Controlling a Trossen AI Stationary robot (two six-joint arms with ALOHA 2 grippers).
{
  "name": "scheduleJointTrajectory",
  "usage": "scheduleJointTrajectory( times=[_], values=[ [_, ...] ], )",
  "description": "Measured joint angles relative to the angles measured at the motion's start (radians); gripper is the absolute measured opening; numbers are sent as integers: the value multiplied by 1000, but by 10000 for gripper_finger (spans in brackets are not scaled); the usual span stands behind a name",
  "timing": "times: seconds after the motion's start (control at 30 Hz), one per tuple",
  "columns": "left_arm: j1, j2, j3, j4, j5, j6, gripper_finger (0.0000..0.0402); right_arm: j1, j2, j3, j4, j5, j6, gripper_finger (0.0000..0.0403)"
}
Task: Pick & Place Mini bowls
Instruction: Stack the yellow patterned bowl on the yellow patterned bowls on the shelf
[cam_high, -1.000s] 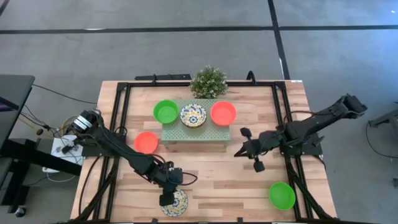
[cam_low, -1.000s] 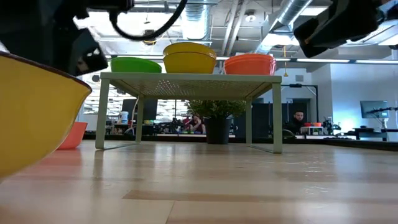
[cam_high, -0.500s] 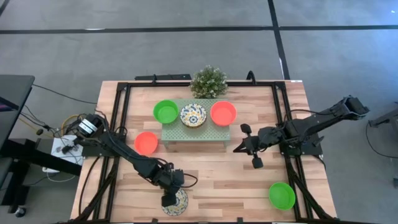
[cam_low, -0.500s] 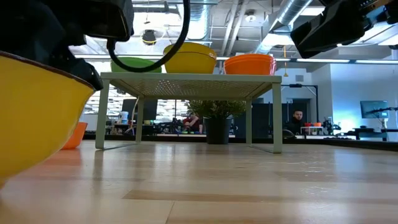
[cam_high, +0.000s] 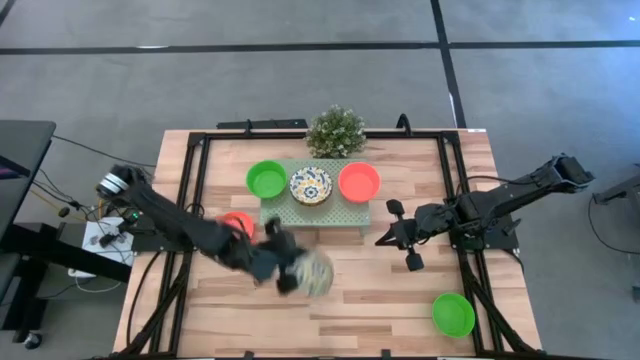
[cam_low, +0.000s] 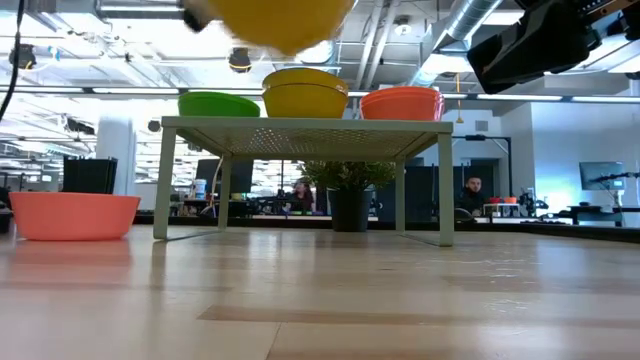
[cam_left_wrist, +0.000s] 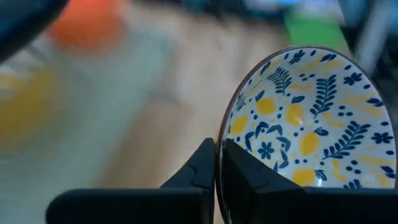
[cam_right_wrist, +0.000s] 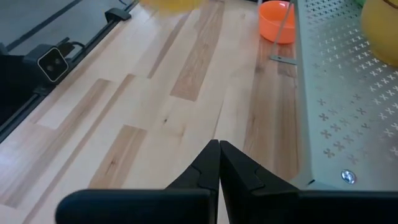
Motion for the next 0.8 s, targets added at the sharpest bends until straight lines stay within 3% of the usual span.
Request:
scheduleJointTrajectory(
  times=[0.1, 0.2, 0.37, 0.53, 0.8],
  values=[
    [76, -98, 20, 7, -105, 8, 17, 0, 0, 0, 4, 0, -1, 3],
    [186, -185, 28, 3, -89, 39, 12, 0, 0, 0, 7, 1, -24, 3],
    [434, -269, 29, 2, 155, -15, 14, 0, 0, 0, 9, 2, -25, 3],
    [617, -254, 32, -15, 375, -27, 14, 1, 0, 0, 8, 2, -19, 3],
    [691, -192, 84, -164, 407, 42, 14, 1, 0, 1, 7, 2, -14, 3]
  ],
)
